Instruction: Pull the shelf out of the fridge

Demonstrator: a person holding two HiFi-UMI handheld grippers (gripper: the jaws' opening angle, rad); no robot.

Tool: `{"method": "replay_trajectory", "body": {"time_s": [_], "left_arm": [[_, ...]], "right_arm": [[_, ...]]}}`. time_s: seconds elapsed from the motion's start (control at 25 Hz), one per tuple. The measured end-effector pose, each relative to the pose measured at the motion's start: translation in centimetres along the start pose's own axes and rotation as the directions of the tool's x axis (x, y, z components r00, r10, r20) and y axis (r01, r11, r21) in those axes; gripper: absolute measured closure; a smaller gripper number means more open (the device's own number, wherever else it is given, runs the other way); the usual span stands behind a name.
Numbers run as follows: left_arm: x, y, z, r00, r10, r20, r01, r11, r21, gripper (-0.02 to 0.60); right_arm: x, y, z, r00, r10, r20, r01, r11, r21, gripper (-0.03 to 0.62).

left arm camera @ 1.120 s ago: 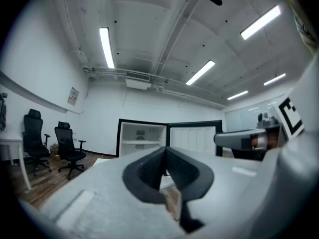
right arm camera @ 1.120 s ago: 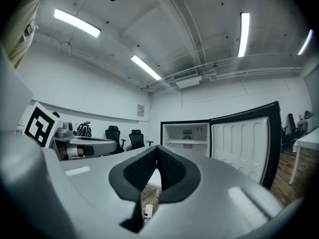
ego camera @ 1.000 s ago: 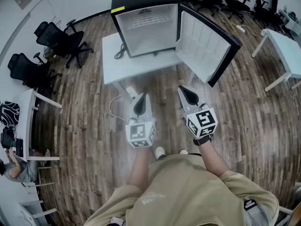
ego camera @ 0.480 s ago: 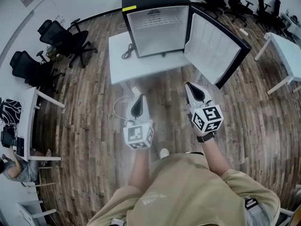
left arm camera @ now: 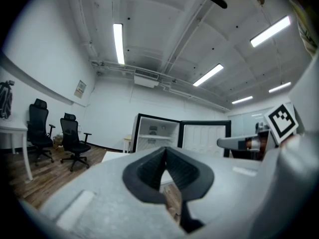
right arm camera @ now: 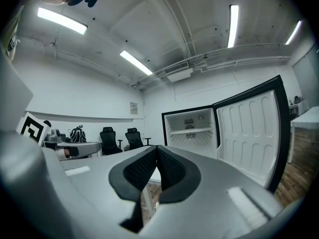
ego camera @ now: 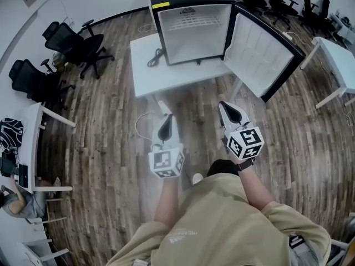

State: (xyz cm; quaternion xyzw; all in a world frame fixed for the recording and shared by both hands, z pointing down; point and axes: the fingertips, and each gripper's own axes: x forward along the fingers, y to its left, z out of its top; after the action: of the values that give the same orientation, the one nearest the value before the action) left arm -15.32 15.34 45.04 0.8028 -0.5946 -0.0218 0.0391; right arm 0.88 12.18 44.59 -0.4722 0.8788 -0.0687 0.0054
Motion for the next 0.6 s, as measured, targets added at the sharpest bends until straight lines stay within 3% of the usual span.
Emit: {"method": "replay_trajectory", "body": {"time_s": [0.28, 0.6], "left_arm": [[1.9, -0.3, -1.4, 0.998, -0.053, -0.033, 0.052, 0.998, -0.026, 0.580], [9.8, 1.1, -1.0, 0.997, -0.058, -0.044, 0.058, 0.998, 0.000, 0.580]], "right_arm": [[2.1, -0.2, -0.6, 1.000, 0.002, -0.022, -0.002, 1.000, 0.011, 0.588], [9.6, -4.6, 0.1, 0.999, 0.033, -0.001, -0.033, 0.999, 0.038, 0.588]]}}
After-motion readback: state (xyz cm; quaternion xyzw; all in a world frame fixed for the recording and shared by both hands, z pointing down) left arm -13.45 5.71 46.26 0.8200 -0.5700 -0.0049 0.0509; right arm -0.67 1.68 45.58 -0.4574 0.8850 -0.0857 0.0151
